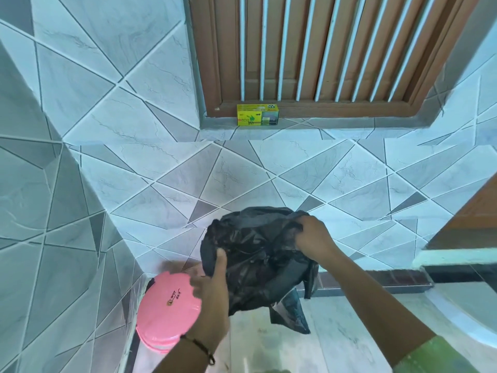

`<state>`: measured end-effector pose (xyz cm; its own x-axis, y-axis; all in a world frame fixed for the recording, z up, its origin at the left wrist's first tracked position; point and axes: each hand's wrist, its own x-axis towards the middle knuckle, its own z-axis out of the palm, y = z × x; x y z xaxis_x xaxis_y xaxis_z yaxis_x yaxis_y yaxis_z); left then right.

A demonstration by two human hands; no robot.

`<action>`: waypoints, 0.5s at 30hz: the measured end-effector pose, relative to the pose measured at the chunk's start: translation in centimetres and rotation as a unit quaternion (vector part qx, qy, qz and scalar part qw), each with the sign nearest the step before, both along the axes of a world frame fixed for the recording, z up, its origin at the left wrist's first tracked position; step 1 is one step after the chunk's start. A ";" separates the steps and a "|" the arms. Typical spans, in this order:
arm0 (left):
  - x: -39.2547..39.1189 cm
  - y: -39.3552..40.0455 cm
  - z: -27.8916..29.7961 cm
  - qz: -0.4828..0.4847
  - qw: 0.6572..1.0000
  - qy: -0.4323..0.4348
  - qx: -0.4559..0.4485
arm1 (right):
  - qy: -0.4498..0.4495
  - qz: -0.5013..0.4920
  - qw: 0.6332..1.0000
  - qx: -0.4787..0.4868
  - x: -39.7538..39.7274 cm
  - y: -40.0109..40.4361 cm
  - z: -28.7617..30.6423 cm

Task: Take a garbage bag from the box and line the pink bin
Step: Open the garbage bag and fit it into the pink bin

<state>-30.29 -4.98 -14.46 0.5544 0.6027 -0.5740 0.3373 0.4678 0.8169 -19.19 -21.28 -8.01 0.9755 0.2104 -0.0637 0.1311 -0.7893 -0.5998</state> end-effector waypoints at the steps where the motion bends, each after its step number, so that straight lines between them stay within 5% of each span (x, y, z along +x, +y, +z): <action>1: -0.5 -0.9 -0.7 -0.011 0.999 -0.002 -0.043 | 0.003 -0.018 1.000 0.023 0.1 0.2 -0.1; 5: -0.2 -2.6 -1.0 -0.074 0.985 -0.004 -0.156 | 0.038 -0.045 0.995 0.082 -0.3 1.1 -0.6; 9: 2.0 -1.3 -0.9 -0.060 0.981 -0.081 -0.167 | 0.025 -0.027 0.993 0.114 -1.2 2.0 -0.9; 13: 3.7 0.4 -0.7 -0.026 0.992 -0.107 -0.065 | 0.032 0.013 0.989 0.144 -1.4 1.3 -1.0; 15: 3.8 1.7 0.6 -0.032 0.990 -0.120 0.067 | 0.023 0.026 0.994 0.105 -1.1 0.1 -0.8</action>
<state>-26.51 -3.31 -13.85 0.7043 0.6236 -0.3392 0.1518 0.3345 0.9301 -20.30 -21.17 -8.83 0.9599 0.2742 -0.0579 0.1369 -0.6391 -0.7569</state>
